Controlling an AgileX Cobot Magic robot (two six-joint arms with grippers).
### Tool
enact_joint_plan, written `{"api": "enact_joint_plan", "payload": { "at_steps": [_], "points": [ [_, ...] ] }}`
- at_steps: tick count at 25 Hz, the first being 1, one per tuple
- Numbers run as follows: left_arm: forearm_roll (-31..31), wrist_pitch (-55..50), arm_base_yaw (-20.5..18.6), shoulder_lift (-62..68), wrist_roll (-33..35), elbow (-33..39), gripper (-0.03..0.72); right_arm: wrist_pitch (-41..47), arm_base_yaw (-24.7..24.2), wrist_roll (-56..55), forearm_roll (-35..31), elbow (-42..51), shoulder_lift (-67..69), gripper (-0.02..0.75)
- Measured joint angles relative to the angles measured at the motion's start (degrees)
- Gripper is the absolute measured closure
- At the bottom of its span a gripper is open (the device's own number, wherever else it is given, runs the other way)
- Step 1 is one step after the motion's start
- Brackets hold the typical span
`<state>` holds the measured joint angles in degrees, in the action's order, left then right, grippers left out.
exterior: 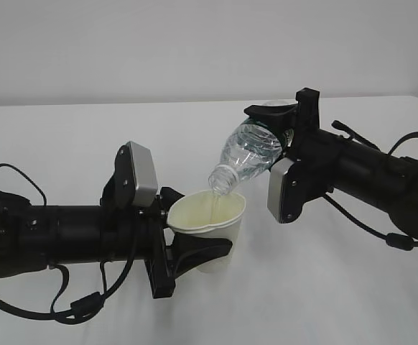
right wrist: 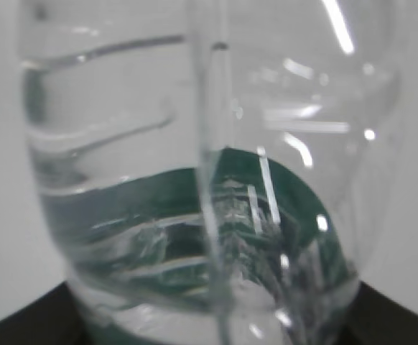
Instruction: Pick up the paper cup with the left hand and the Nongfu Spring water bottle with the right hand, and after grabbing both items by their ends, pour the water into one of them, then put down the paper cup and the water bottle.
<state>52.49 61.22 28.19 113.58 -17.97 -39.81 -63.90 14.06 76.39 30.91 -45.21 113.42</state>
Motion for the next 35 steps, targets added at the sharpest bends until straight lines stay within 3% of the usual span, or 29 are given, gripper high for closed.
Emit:
{"api": "enact_joint_plan", "payload": {
  "at_steps": [35],
  "points": [
    [0.0,0.0,0.0,0.0,0.0,0.0,0.268,0.0,0.0,1.27,0.0,0.0,0.0,0.318]
  ]
}}
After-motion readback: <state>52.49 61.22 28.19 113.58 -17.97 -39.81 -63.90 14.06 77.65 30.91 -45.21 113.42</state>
